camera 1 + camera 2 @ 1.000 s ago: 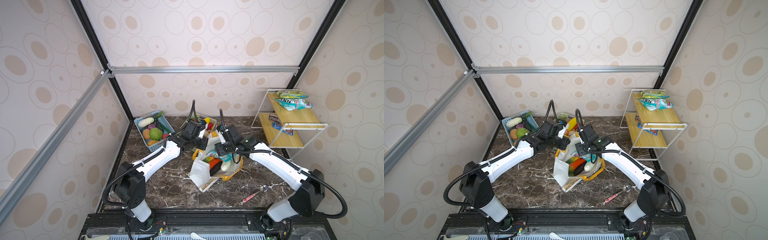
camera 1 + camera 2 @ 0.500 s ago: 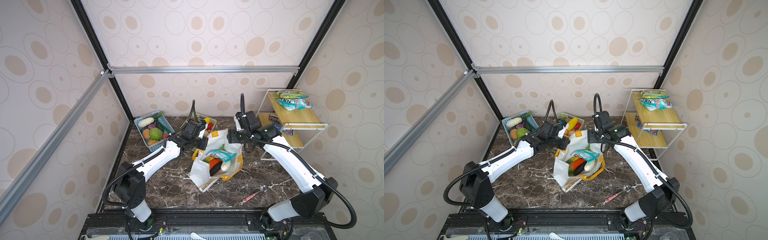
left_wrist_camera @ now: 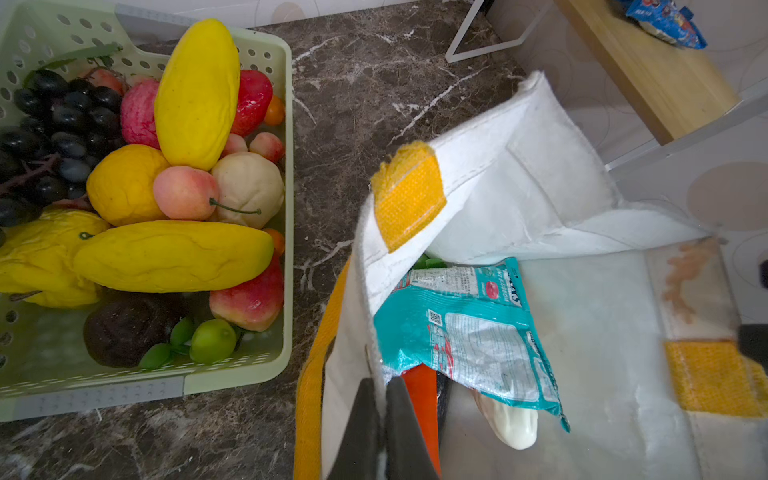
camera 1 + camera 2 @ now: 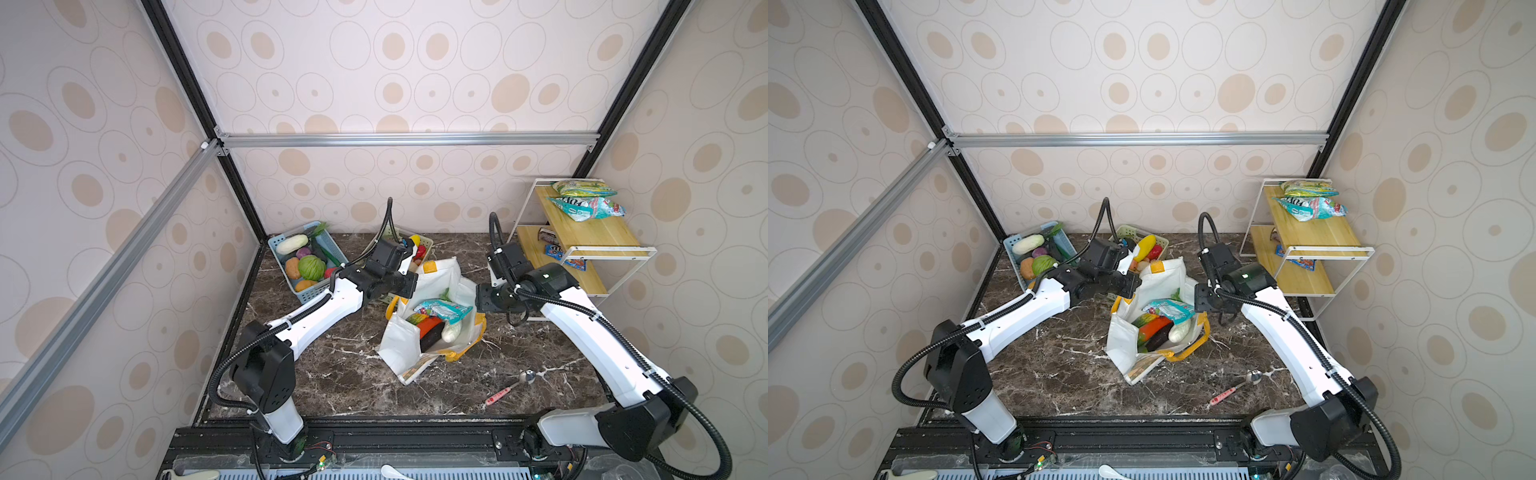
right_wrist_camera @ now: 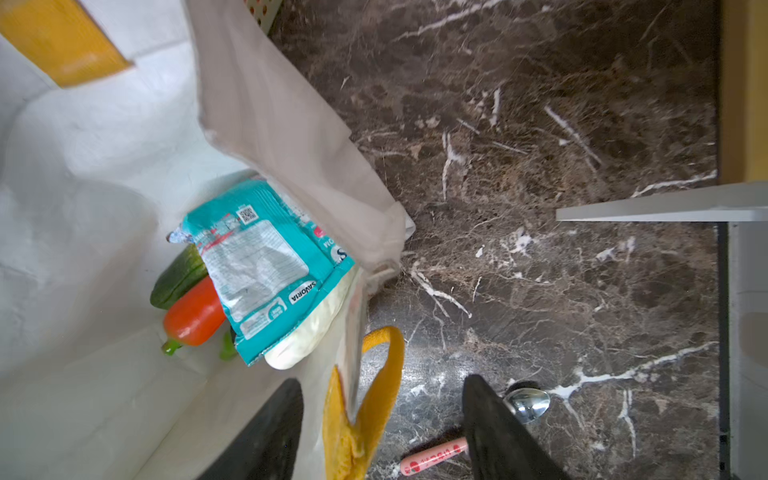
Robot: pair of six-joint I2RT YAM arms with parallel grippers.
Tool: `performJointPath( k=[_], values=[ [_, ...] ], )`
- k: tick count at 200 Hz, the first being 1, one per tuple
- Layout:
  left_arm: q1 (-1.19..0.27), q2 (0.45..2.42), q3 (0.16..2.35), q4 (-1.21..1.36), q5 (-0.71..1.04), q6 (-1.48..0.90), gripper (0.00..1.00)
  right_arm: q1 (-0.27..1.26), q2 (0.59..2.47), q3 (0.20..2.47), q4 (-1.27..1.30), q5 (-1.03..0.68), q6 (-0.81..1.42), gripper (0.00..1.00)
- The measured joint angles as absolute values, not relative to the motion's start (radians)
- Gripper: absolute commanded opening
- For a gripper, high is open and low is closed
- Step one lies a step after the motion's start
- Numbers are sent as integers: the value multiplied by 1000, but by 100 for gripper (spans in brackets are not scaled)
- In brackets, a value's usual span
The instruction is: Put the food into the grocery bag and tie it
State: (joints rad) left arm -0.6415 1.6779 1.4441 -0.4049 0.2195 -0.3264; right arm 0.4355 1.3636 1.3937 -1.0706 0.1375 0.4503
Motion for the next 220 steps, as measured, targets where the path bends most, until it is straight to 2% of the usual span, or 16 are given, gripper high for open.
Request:
performJointPath(
  k=[10, 49, 74, 130, 168, 194, 220],
  values=[
    [-641, 1678, 1444, -405, 219, -326, 0, 435, 1375, 1367, -1045, 125, 456, 50],
    [-648, 1678, 1444, -405, 221, -326, 0, 435, 1420, 1332, -983, 107, 474, 12],
    [-661, 1703, 1467, -406, 229, -326, 0, 420, 1440, 1342, -966, 132, 467, 0],
    [-725, 1843, 1614, -379, 254, -327, 0, 279, 1517, 1438, -987, 159, 413, 0],
    [-728, 1942, 1710, -344, 274, -335, 0, 206, 1617, 1557, -999, 130, 377, 10],
    [-722, 2001, 1771, -342, 279, -345, 15, 196, 1705, 1682, -997, 108, 352, 26],
    [-707, 2029, 1811, -349, 281, -352, 34, 196, 1736, 1747, -994, 98, 329, 45]
  ],
)
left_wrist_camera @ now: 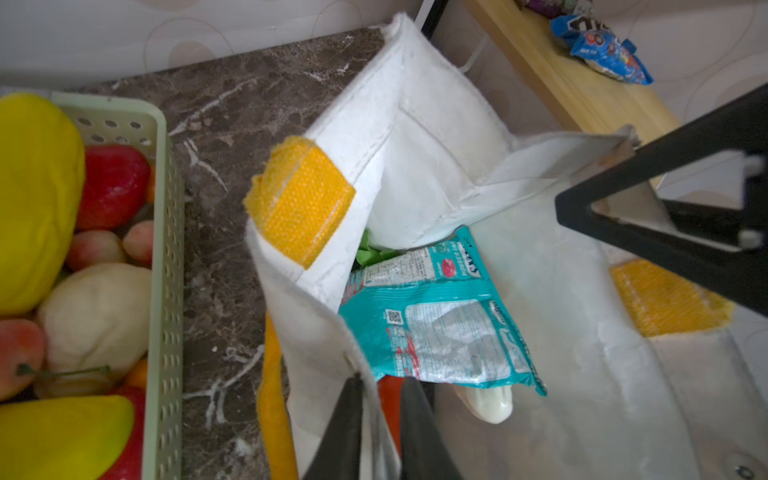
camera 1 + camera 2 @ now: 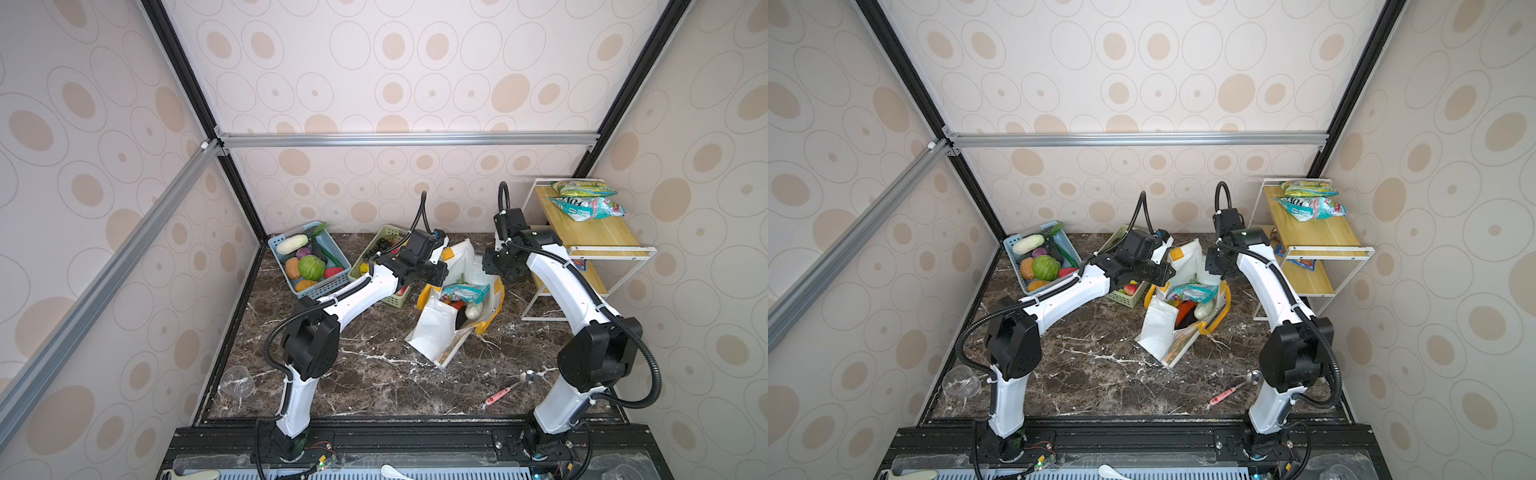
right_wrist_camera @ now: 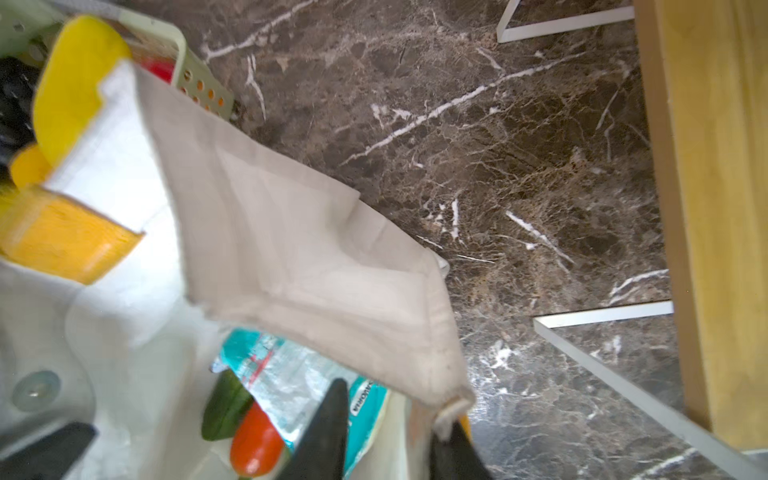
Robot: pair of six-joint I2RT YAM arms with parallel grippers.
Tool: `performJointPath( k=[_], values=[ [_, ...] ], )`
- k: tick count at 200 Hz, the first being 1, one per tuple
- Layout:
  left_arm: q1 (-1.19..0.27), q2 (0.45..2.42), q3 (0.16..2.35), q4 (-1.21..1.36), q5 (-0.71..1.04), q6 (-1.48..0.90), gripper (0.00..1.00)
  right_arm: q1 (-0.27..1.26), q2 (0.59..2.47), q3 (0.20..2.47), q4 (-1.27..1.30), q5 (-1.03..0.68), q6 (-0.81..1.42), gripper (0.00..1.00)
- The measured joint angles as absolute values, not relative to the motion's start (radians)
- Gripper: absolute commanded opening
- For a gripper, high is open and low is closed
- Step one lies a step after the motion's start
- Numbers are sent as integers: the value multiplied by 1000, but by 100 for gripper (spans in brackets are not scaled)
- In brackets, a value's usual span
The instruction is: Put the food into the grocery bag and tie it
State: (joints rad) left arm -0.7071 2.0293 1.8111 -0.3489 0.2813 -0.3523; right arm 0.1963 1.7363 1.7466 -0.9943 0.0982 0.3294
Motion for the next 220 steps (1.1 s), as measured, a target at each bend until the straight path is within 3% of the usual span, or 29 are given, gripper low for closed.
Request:
performJointPath(
  k=[37, 55, 141, 197, 220],
  values=[
    [-678, 2026, 1822, -354, 292, -355, 57, 196, 1725, 1764, -997, 106, 312, 58],
    [-656, 2014, 1822, -355, 301, -359, 62, 196, 1702, 1763, -999, 113, 301, 61],
    [-478, 1743, 1692, -287, 244, -393, 65, 207, 1496, 1735, -935, 105, 279, 67],
    [-308, 1690, 1519, -278, 60, -427, 65, 303, 1484, 1720, -893, 107, 252, 67],
    [-245, 1693, 1468, -289, -19, -437, 69, 356, 1484, 1715, -869, 107, 241, 68]
  ],
)
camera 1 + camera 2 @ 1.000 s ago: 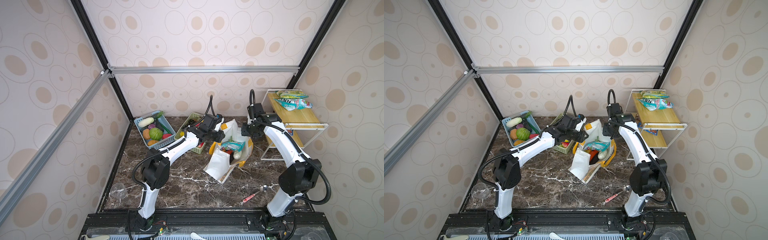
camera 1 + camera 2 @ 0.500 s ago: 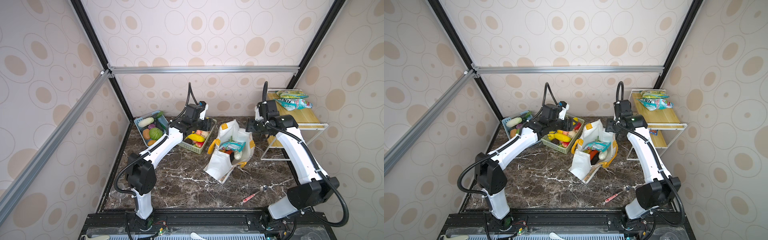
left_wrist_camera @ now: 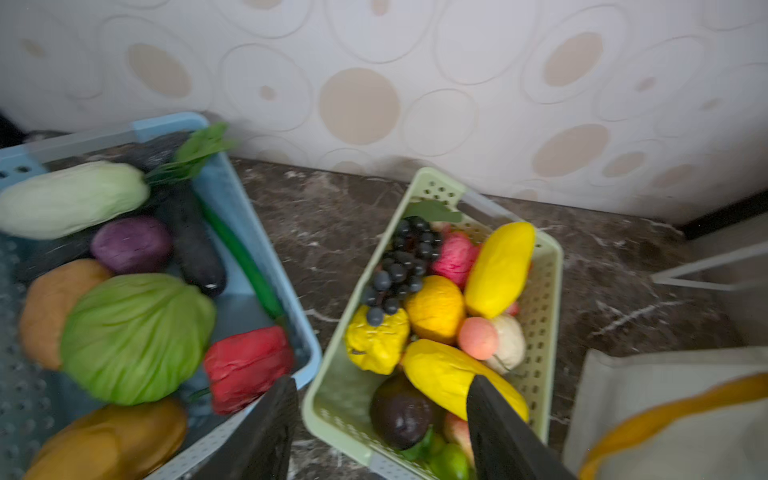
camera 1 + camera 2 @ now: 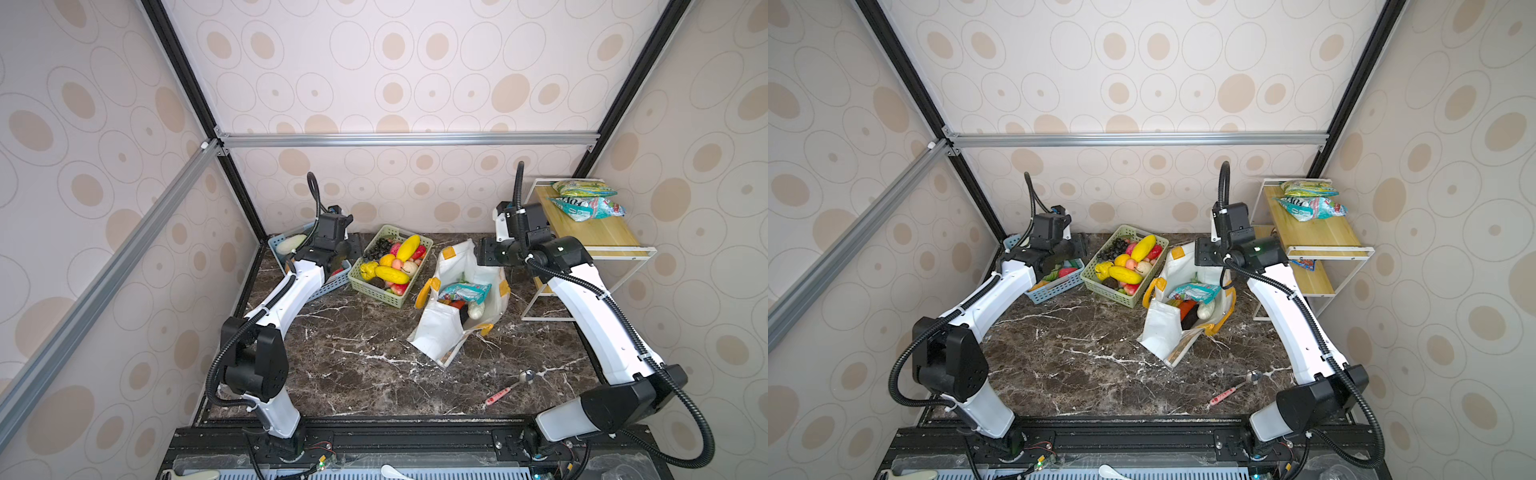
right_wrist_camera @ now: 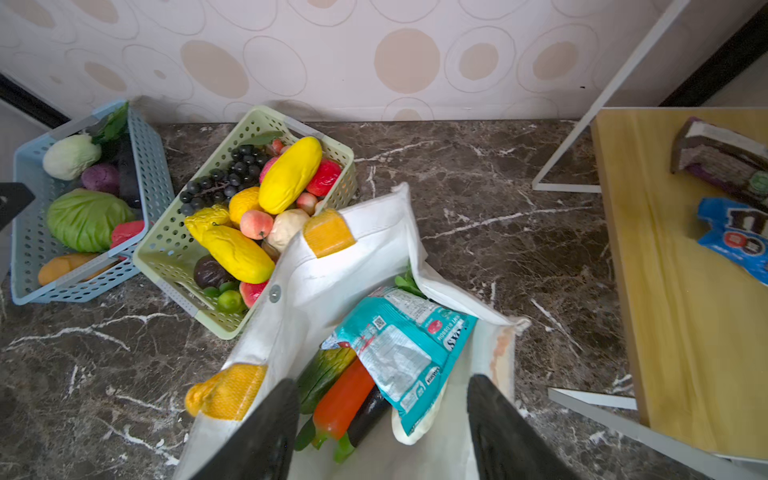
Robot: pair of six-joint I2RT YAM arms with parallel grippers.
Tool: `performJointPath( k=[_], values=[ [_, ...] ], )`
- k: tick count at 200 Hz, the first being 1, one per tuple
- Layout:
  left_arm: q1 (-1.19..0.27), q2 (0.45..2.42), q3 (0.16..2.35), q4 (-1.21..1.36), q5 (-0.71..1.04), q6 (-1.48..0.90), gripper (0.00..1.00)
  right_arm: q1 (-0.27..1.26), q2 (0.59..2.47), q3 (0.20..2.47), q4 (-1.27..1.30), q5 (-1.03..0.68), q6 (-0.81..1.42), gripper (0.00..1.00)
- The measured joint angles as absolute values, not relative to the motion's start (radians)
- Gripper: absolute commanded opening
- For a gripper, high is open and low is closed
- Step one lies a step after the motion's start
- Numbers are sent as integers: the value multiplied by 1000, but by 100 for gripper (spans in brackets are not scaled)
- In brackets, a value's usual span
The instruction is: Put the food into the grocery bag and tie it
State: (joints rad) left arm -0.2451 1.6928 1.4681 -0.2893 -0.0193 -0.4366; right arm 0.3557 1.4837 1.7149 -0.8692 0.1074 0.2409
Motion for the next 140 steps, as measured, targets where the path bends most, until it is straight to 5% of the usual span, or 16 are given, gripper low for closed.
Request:
performJointPath(
  k=[55, 140],
  values=[
    [-208, 1759, 1458, -258, 30, -439, 70, 418, 1540, 1725, -844, 109, 217, 68],
    [-397, 1911, 1467, -216, 147, -567, 70, 422, 1562, 1697, -841, 134, 202, 69]
  ],
)
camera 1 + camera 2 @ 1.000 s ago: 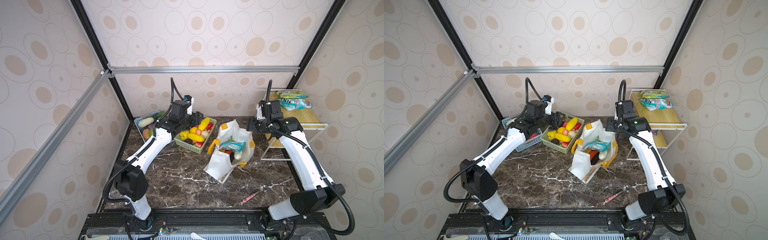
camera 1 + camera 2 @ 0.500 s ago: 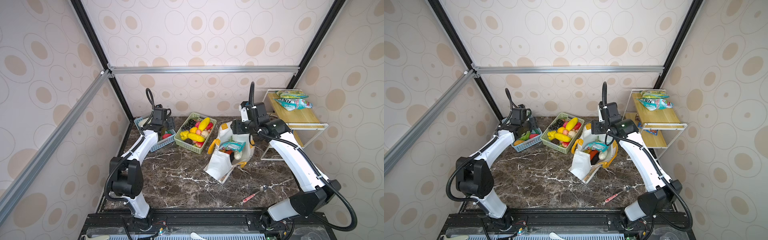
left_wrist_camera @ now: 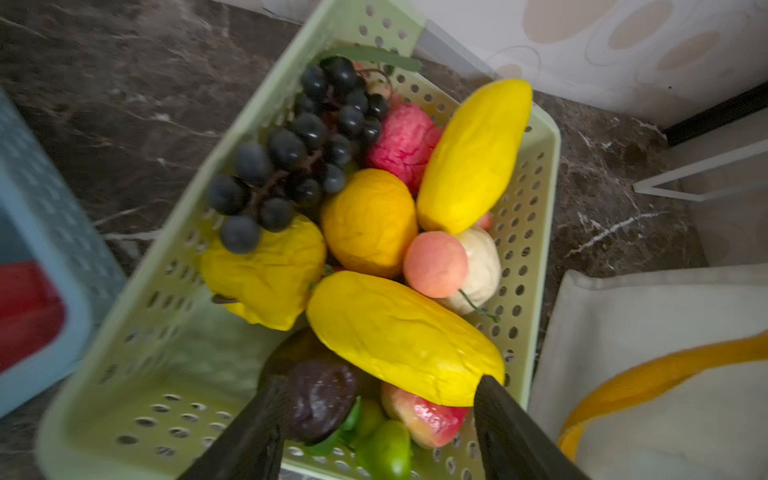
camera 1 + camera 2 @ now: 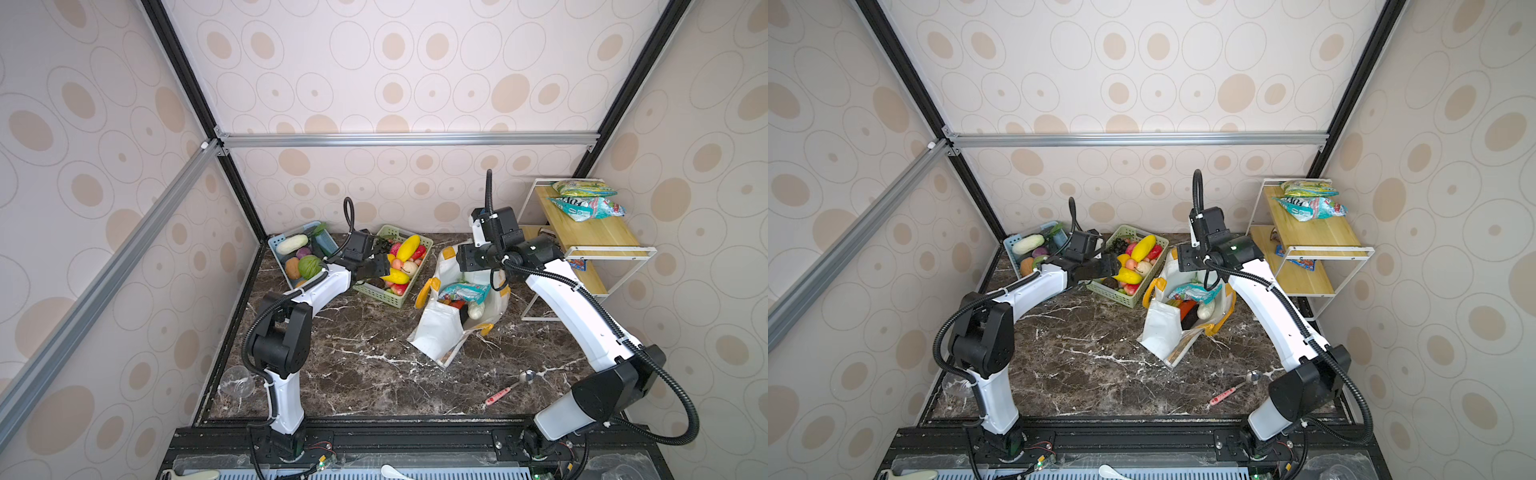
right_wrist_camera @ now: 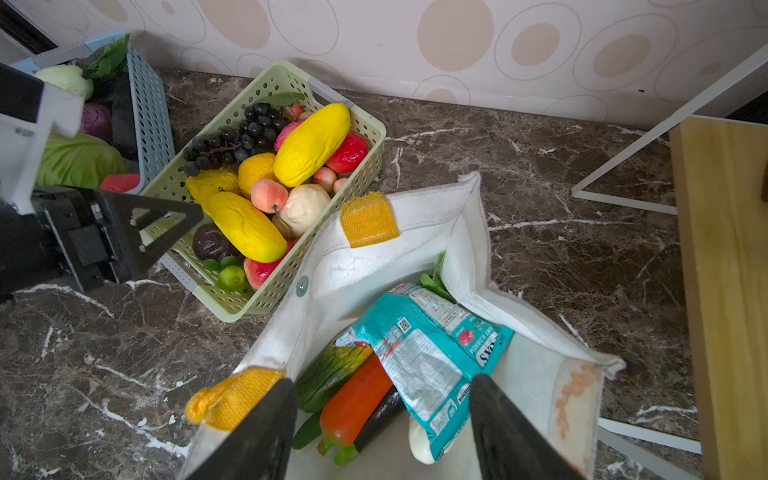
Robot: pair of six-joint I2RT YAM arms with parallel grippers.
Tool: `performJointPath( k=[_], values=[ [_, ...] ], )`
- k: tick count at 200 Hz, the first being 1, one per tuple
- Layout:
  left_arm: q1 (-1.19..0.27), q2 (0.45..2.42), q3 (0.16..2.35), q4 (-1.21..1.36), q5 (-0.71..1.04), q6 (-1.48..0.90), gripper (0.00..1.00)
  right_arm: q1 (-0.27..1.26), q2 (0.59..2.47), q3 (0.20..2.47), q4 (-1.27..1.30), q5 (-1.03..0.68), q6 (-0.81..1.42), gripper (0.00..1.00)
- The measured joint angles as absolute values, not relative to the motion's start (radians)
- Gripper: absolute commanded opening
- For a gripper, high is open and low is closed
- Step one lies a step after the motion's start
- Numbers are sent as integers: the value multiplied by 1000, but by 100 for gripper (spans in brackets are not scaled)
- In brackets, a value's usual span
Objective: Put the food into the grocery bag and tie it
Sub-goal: 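Lower the left gripper into the green basket and grasp the yellow mango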
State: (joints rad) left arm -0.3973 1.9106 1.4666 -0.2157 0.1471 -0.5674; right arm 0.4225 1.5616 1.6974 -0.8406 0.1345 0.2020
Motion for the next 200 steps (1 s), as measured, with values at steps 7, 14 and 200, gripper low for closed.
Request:
performJointPath(
  k=[7, 14, 200],
  values=[
    [-409, 1915, 1467, -210, 148, -579, 70, 423, 1562, 1694, -840, 134, 202, 69],
    [-419, 1919, 1467, -203, 148, -589, 70, 423, 1566, 1694, -841, 133, 202, 69],
    [-517, 2032, 1499, -123, 44, -826, 73, 423, 1586, 1690, -842, 104, 199, 69]
  ],
)
